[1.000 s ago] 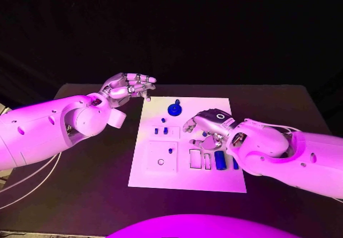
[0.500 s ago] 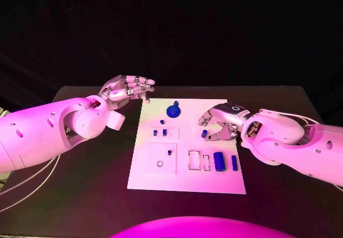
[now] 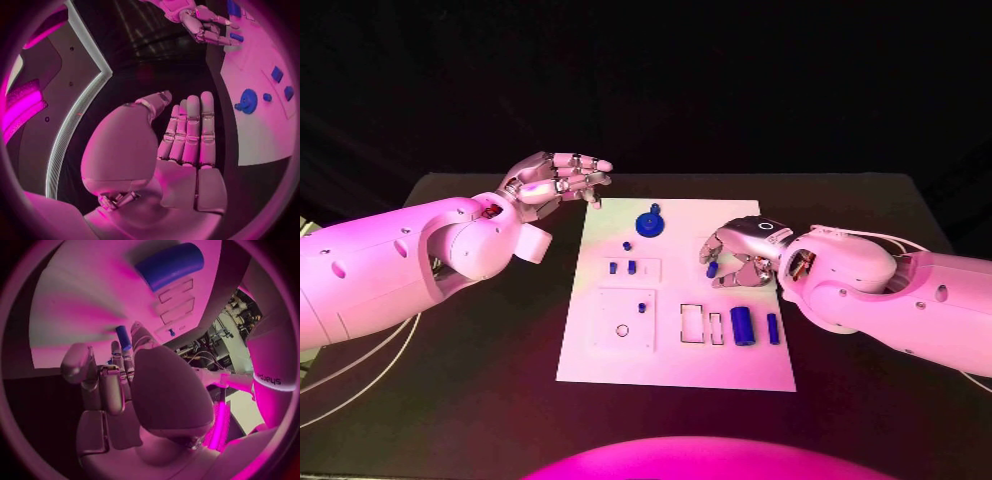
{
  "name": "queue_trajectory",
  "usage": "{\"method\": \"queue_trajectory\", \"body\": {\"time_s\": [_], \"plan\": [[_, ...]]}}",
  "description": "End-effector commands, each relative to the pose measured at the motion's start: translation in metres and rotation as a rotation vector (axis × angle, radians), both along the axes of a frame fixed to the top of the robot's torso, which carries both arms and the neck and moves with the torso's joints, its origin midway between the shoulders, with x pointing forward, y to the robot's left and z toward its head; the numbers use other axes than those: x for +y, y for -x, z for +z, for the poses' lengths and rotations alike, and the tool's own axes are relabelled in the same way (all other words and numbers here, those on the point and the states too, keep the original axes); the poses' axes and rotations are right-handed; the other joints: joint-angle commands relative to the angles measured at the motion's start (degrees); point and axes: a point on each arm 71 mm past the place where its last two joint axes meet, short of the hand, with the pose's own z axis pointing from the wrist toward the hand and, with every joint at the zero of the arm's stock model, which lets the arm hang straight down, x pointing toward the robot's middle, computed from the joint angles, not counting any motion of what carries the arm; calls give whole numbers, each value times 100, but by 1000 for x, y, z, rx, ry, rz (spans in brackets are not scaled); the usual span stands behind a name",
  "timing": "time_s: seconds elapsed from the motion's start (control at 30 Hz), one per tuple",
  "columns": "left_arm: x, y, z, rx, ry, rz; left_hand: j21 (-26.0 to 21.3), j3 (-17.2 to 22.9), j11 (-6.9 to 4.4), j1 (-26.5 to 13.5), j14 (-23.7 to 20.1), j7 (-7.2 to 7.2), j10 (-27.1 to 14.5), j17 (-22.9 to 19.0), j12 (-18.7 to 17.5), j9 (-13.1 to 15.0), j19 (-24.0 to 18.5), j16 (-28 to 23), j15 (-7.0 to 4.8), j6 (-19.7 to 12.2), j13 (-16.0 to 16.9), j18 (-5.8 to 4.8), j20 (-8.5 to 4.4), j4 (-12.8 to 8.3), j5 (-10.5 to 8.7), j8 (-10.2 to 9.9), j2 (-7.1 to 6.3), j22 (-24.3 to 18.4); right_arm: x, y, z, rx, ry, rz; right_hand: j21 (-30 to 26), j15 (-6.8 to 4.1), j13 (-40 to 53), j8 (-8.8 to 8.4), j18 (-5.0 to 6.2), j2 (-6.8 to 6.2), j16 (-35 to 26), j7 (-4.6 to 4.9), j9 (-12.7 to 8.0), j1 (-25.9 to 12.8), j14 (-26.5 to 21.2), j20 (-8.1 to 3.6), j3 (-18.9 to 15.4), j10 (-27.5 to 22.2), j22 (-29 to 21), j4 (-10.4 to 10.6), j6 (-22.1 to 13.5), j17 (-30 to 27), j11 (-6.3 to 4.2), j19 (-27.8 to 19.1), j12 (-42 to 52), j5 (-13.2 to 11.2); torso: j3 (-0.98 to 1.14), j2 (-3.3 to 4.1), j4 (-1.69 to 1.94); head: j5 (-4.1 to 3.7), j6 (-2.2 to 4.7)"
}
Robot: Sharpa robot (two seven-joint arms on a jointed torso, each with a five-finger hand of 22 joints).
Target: Assemble the parts on the task board
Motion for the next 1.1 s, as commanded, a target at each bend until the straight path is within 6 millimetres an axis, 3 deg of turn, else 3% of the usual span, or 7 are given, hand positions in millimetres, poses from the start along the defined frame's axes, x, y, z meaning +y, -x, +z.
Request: {"method": "queue_trajectory", "body": {"time_s": [0.03, 0.2, 0.57, 0.6, 0.73, 0.83, 1.1], "plan": [[-2, 1, 1, -2, 13, -15, -37, -42, 23, -20, -1, -1, -21, -8, 20, -8, 30, -21, -3, -21, 5, 31, -1, 7, 2, -1, 26, -5, 1, 0, -2, -5, 29, 8, 37, -13, -1, 40, 3, 21, 1, 5, -4, 23, 279, 1, 76, 77, 230, 4, 98, 8, -4, 38, 50, 6, 2, -1, -5, 2, -2], [-2, 1, 1, -1, 13, -15, -43, -46, 25, -21, -1, 0, -30, -9, 19, -9, 32, -23, -1, -28, 4, 31, 0, 11, 2, -3, 29, -10, 2, 1, -2, -13, 21, 8, 261, -76, -15, 74, -33, 127, 32, 16, -37, 18, 298, -49, 589, 408, 346, 3, 301, 70, -80, 124, 64, -168, 4, -5, -7, 10, -7], [-1, 0, 1, 0, 12, -15, -43, -46, 25, -21, -1, 0, -30, -9, 19, -9, 32, -23, -1, -28, 4, 31, 0, 11, 2, -3, 29, -10, 4, 1, 0, -34, -1, -3, 405, -129, 3, 142, -60, -54, 72, -16, -24, -159, 317, -82, 1766, 850, 461, -51, 518, 147, -128, 180, -165, -459, 7, -6, -7, 3, -11], [-1, 0, 1, 1, 12, -15, -43, -46, 25, -21, -1, 0, -30, -9, 19, -9, 32, -23, -1, -28, 4, 31, 0, 11, 2, -3, 29, -10, 3, 1, 0, -37, -1, -6, 437, -155, 7, 168, -66, -35, 78, -30, -3, -158, 321, -96, 1940, 939, 481, -81, 550, 159, -141, 191, -180, -628, 7, -5, -6, 1, -11], [-1, 0, 1, 1, 11, -14, -43, -46, 25, -21, -1, 0, -30, -9, 19, -9, 32, -23, -1, -28, 4, 31, 0, 11, 2, -3, 29, -10, 2, 0, 1, -54, 3, -18, 505, -177, 21, 228, -77, -51, 90, -41, 56, -172, 328, -129, 2315, 1114, 526, -230, 599, 187, -184, 214, -234, -679, 7, -2, -6, 1, -12], [-1, 0, 1, 1, 11, -14, -43, -46, 25, -21, -1, 0, -30, -9, 19, -9, 32, -23, -1, -28, 4, 31, 0, 11, 2, -3, 29, -10, 2, 0, 1, -65, 5, -20, 543, -198, 43, 262, -83, -68, 101, -23, 109, -119, 333, -156, 2658, 1258, 565, -513, 590, 215, -198, 222, -270, -692, 6, -3, -9, 4, -11], [0, 0, 1, 1, 10, -12, -43, -46, 25, -21, -1, 0, -30, -9, 19, -9, 32, -23, -1, -28, 4, 31, 0, 11, 2, -3, 29, -10, 9, 9, 9, -91, -37, 11, 662, -252, 159, 354, -100, -128, 126, -51, 217, -280, 344, -209, 3038, 1607, 658, -944, 653, 279, -270, 241, -224, -726, 9, -5, -2, 11, -20]]}}
